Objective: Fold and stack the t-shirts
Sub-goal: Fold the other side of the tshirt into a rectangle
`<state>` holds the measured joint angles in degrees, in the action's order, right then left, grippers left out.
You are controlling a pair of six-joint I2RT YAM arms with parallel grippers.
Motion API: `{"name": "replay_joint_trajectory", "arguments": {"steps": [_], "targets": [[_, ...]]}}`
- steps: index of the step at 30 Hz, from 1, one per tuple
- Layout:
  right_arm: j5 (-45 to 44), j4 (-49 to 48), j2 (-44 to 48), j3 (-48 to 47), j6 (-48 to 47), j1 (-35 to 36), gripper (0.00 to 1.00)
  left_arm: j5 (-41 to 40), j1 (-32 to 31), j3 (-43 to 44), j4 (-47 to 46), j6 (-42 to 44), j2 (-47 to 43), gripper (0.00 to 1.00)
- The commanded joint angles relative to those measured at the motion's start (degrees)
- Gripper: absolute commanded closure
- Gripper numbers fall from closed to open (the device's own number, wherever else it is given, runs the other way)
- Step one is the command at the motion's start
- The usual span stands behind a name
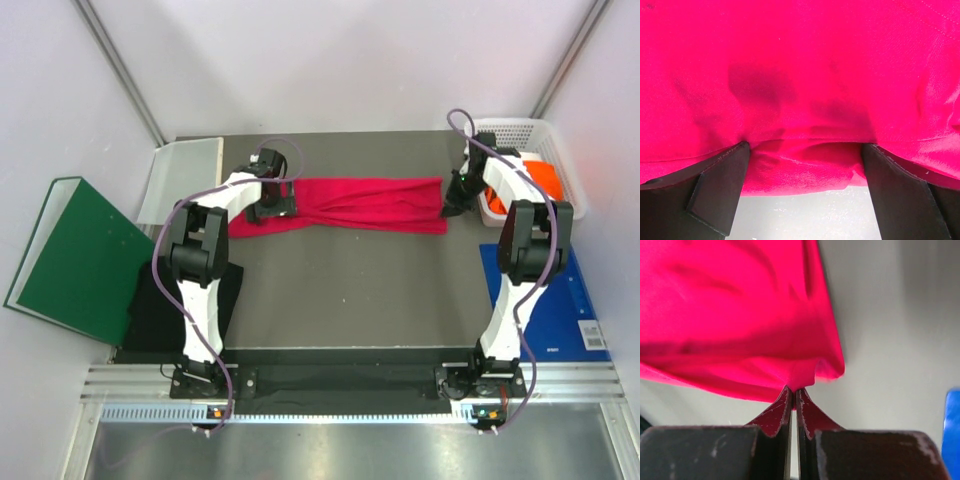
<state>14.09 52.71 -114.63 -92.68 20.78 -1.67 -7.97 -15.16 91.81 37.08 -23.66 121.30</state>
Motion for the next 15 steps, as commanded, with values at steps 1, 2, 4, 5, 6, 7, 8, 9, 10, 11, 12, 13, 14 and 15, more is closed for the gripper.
{"name": "replay_joint_trajectory", "arguments": {"steps": [1,2,4,5,6,7,8,9,10,11,12,13,14,15], "targets": [[-2.31,-1.03,-2.79,-8.29,-0.12,-0.35,1.0,-1.61,1.18,-2.34,13.98,-0.51,4.74,0.01],[-2.83,-1.55,-4.01,-8.82,-0.03,-0.35,1.0,-1.61,1.18,-2.34,13.9,-0.6,4.91,0.01],[-3.1,-2.0,-5.6,-10.57,0.23,-0.61,1.0,-1.35,1.18,-1.99,13.98,-0.77,5.0,0.01],[-3.1,-2.43,-7.43,-11.11,0.4,-0.61,1.0,-1.35,1.18,-1.9,13.98,-0.77,5.18,0.01],[-3.1,-2.61,-8.41,-11.64,0.49,-0.53,1.0,-1.35,1.18,-1.9,13.98,-0.86,5.09,0.01],[-3.1,-2.78,-10.07,-12.51,0.67,-0.53,1.0,-1.35,1.18,-1.81,14.07,-0.77,5.18,0.01],[-2.93,-3.13,-10.87,-12.87,0.93,-0.53,1.0,-1.52,1.1,-1.81,14.16,-0.86,5.09,0.01],[-2.92,-3.31,-11.58,-13.39,1.02,-0.53,1.0,-1.7,1.1,-1.81,14.16,-0.86,5.09,0.01],[-3.1,-3.92,-12.37,-14.01,1.11,-0.53,0.99,-1.88,1.1,-1.81,14.33,-0.86,5.0,0.01],[-3.36,-4.54,-12.81,-14.01,1.46,-0.53,0.99,-2.05,1.1,-1.9,14.34,-0.86,4.92,0.01],[-3.71,-5.59,-13.07,-14.45,1.72,-0.53,0.98,-2.05,1.01,-2.16,14.42,-0.86,4.65,0.01],[-3.54,-6.29,-13.6,-14.63,1.81,-0.53,0.97,-2.05,0.92,-2.34,14.34,-0.95,4.39,0.01],[-3.19,-6.74,-13.86,-14.98,1.73,-0.53,0.96,-2.14,0.83,-2.51,14.25,-0.86,4.21,0.01],[-3.01,-7.7,-13.78,-15.76,1.55,-0.35,0.82,-2.49,0.66,-2.69,13.9,-0.86,3.95,0.01]]}}
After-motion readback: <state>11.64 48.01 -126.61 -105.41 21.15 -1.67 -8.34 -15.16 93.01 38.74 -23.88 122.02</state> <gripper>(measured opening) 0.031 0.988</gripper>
